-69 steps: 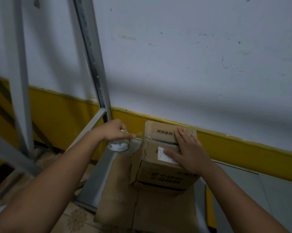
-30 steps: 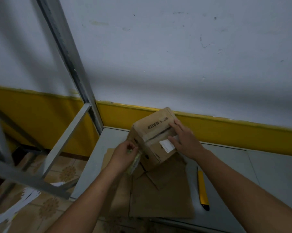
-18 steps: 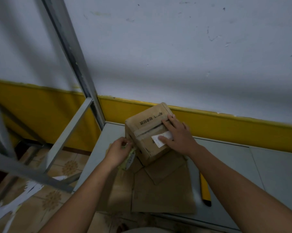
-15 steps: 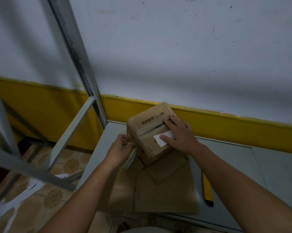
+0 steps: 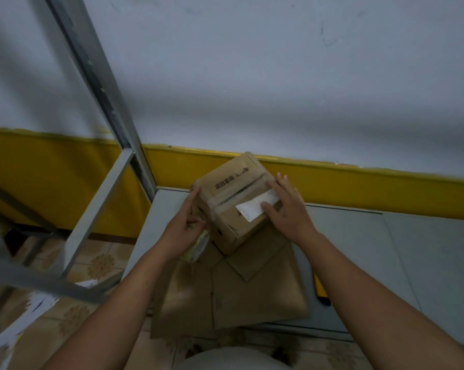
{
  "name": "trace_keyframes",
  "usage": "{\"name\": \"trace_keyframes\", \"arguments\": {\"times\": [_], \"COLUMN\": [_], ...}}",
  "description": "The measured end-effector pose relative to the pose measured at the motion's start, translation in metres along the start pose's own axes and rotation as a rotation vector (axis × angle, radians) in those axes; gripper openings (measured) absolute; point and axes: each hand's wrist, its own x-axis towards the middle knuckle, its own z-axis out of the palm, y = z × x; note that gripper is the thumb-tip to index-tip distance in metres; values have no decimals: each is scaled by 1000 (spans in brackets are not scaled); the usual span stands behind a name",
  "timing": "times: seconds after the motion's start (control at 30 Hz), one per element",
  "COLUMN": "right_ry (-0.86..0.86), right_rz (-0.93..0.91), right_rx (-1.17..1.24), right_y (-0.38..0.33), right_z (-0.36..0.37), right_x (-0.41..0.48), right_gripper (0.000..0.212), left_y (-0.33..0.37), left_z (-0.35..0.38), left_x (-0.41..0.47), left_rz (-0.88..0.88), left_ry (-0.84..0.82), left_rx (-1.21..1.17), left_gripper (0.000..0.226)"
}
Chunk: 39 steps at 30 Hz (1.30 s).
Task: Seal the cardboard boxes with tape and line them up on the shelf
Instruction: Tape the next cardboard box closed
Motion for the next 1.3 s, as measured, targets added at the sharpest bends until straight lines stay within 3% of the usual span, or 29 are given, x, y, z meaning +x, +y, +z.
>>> {"name": "trace_keyframes", "arguments": {"times": [0.1,0.17,0.27,0.33,0.4,0.43,0.53,0.57,0.77,0.9,0.97,1.1,1.3], "right_ry": [176,267,117,-2,-16,-21,-25,-26,148,210,157,-143,-315], "right_rz": [270,526,904,1029,1092,1088,972,924,800,487,326,93,9], "right_rx": [176,169,13,-23,26,47,32,27,225,361,346,271,34], "right_y": [25,50,77,86,102,111,126,124,76,0,-44,-116,-149], "right_z": [1,0,0,7,21,27,32,29,-1,-31,-47,-55,-17], "right_x": [-35,-65,-108,-131,-150,-159,-174,-175,-147,-123,-116,-113,-98], "right_gripper": [52,50,85,108,111,102,43,37,27,23,22,18,16], "left_y": [-3,-3,-3,-3,-2,-3,-3,-4,3,3,3,3,0], "left_z": [6,12,21,25,26,26,26,26,28,20,15,6,-3], "left_x": [1,2,4,5,4,5,5,5,1,2,2,-2,-9], "left_rz": [-12,-3,-9,-13,-17,-20,-40,-46,-22,-11,6,7,-8], "left_ry": [27,38,58,62,59,57,56,55,18,-12,-10,-12,-15], "left_rx": [-37,-65,-84,-100,-115,-118,-119,-118,-179,-193,-187,-144,-76], "left_gripper": [97,97,96,96,96,96,97,97,97,94,90,91,92]}}
